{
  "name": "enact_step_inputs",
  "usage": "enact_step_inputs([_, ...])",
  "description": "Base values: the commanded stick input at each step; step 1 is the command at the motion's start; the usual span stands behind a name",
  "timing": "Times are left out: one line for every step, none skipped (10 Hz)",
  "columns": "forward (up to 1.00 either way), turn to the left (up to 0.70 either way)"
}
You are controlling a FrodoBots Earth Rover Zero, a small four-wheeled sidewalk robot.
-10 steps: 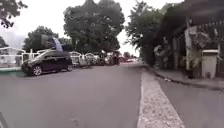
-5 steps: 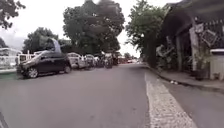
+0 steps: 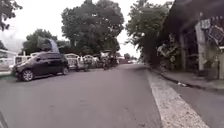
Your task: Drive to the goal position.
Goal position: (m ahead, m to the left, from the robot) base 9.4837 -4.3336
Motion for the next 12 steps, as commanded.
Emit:
enact_step_inputs([0.70,0.00])
enact_step_inputs([0.70,0.00])
enact_step_inputs([0.70,0.00])
enact_step_inputs([0.70,0.00])
enact_step_inputs([0.70,0.00])
enact_step_inputs([0.70,0.00])
enact_step_inputs([0.70,0.00])
enact_step_inputs([0.70,0.00])
enact_step_inputs([0.70,0.00])
enact_step_inputs([0.70,-0.29])
enact_step_inputs([0.70,-0.35])
enact_step_inputs([0.70,-0.35])
